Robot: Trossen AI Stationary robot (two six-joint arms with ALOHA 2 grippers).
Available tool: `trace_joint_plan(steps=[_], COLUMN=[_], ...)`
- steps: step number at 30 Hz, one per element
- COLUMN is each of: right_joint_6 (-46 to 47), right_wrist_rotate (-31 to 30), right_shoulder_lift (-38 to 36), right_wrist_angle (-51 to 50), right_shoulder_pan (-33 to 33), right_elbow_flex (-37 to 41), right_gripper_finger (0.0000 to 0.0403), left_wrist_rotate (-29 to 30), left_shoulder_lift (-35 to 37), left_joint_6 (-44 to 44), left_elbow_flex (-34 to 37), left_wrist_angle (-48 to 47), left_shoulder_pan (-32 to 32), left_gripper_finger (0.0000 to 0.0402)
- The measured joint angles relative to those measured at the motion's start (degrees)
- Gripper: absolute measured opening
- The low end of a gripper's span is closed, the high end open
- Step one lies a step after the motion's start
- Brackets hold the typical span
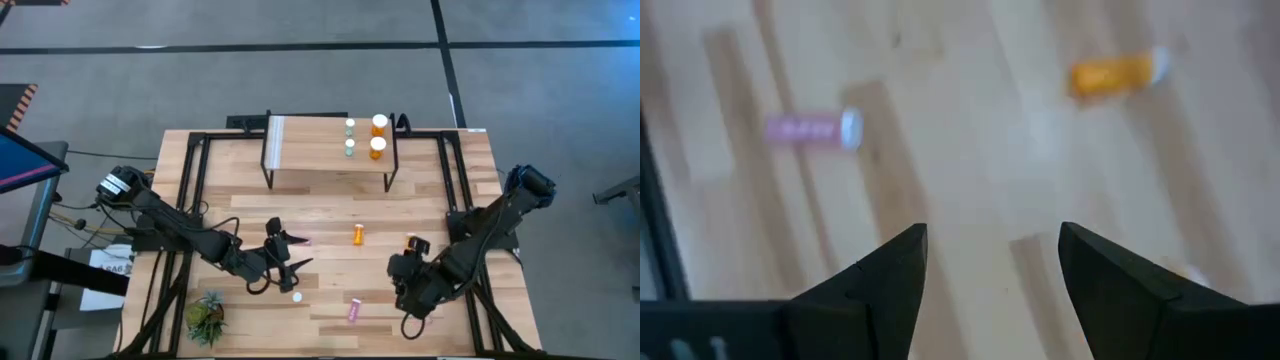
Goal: Pick and place medicine bottles onto shelf by color
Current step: Put the bottom right pink pill bottle on the shelf
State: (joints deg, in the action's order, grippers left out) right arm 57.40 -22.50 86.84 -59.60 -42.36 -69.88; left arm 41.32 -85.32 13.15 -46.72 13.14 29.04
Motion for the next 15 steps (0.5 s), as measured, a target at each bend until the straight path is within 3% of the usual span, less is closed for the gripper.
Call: trace_joint_plan(steps=[9, 12, 15], right_joint_6=[6.32, 16.32, 25.02], right_wrist_rotate=[1.37, 4.13, 10.67], right_shoulder_lift=[-12.9, -16.75, -17.5], right_wrist_angle=[8.73, 7.76, 9.3], right_shoulder_pan=[-0.3, -1.17, -1.18], right_elbow_flex=[15.6, 19.79, 22.35], right_gripper_finger=[0.0204, 0.0195, 0.019], left_wrist_rotate=[1.03, 1.09, 1.18], left_shoulder_lift=[0.0, 0.0, 0.0], left_joint_6=[4.05, 5.19, 5.2], left_elbow_flex=[0.0, 0.0, 0.0], left_wrist_angle=[-5.7, -7.36, -7.41], left_shoulder_pan=[0.0, 0.0, 0.0], left_gripper_finger=[0.0224, 0.0224, 0.0224])
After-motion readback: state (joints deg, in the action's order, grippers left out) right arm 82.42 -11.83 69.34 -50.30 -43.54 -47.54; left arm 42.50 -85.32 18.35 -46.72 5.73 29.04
